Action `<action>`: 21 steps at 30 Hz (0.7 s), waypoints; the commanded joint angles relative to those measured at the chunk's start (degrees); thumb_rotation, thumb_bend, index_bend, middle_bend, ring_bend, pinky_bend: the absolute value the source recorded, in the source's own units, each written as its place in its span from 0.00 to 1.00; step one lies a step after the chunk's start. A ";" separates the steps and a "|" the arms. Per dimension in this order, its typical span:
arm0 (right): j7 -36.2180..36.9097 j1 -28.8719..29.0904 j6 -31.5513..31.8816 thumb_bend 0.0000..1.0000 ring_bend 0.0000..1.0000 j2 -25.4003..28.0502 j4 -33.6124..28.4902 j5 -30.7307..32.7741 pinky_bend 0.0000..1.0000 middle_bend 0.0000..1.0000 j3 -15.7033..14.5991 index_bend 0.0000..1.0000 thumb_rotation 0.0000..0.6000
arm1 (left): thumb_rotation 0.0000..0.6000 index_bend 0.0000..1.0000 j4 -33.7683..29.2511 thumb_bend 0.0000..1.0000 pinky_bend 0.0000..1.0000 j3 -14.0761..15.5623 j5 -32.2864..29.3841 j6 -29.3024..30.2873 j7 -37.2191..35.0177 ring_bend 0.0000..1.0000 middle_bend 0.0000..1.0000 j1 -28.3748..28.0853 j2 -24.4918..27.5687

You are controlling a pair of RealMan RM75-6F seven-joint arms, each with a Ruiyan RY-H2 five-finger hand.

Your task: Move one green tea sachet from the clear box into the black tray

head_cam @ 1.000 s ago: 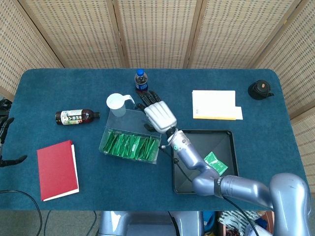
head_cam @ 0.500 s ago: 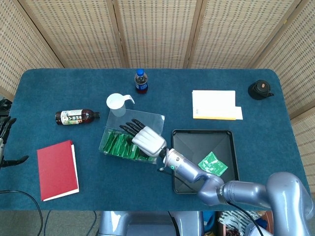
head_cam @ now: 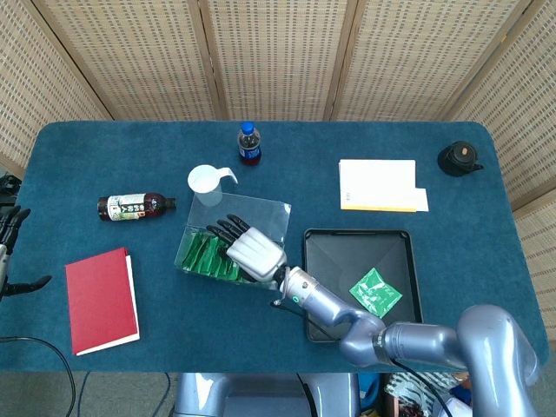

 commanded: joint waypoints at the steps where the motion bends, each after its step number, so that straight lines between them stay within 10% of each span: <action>1: -0.66 0.32 -0.14 0.42 0.00 -0.86 0.84 0.77 0.00 0.11 0.30 0.46 1.00 | 1.00 0.00 0.01 0.08 0.00 0.01 -0.01 -0.04 -0.12 0.00 0.00 0.00 0.00; 21: -3.20 2.48 -1.31 0.42 0.00 -6.43 6.30 4.77 0.00 0.12 1.49 0.46 1.00 | 1.00 0.00 0.30 0.08 0.00 -0.08 -0.41 -0.44 -0.84 0.00 0.00 -0.18 0.15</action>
